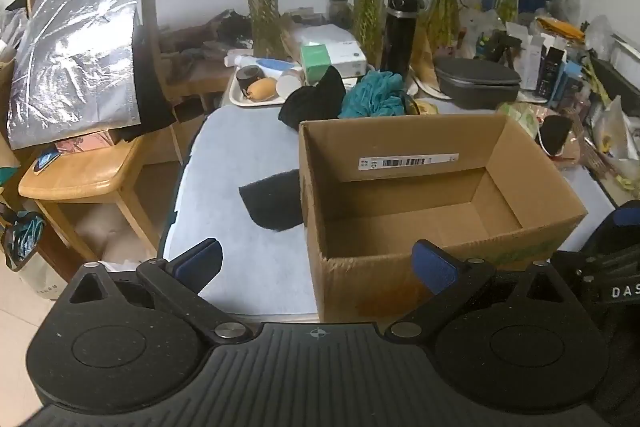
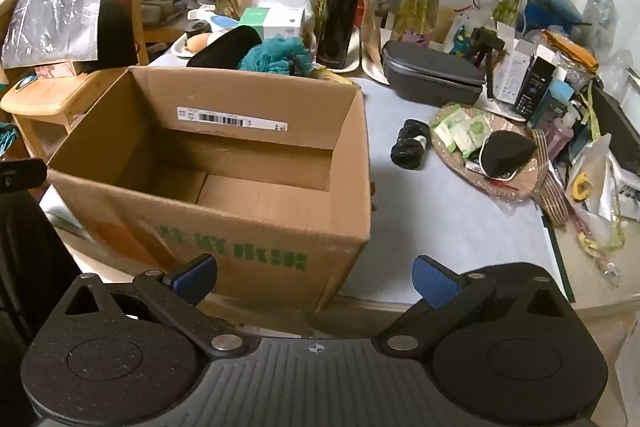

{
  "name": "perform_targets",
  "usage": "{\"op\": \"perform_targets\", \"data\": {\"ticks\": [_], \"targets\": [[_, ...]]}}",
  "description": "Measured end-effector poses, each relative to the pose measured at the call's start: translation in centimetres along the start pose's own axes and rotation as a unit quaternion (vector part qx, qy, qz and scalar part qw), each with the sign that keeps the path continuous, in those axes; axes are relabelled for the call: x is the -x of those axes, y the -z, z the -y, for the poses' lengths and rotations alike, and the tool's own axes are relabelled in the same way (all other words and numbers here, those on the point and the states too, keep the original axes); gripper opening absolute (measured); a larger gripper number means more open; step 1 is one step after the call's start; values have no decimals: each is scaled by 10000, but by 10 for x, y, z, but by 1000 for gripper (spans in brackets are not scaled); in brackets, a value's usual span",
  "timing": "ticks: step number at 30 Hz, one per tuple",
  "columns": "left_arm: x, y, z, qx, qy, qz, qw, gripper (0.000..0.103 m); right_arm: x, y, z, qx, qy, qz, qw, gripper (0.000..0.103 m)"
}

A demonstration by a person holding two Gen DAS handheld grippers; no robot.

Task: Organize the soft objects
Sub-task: 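Move the left tool toward the black foam strip beside the box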

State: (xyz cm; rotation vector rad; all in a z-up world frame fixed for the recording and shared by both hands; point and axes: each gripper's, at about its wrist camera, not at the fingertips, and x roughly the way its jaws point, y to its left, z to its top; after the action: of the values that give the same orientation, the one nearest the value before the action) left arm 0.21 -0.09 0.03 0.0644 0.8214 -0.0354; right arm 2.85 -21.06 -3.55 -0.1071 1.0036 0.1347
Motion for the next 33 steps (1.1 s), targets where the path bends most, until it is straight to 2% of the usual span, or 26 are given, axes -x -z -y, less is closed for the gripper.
{"op": "perform_targets", "data": {"ticks": [11, 16, 23, 33], "targets": [[-11, -13, 10, 86, 22, -159, 9998, 103, -12, -10, 9, -51, 30, -96, 9999, 103], [-21, -14, 9, 88, 25, -356, 9993, 103, -13, -14, 14, -71, 64, -78, 9999, 103], [-24, -15, -1, -22, 93, -340, 9994, 103, -17, -20, 21, -173, -13, -29, 9998, 103], [-26, -34, -19, -49, 114, -227, 9997, 103, -9, -30, 26, -239, -121, 52, 9996, 103]]}}
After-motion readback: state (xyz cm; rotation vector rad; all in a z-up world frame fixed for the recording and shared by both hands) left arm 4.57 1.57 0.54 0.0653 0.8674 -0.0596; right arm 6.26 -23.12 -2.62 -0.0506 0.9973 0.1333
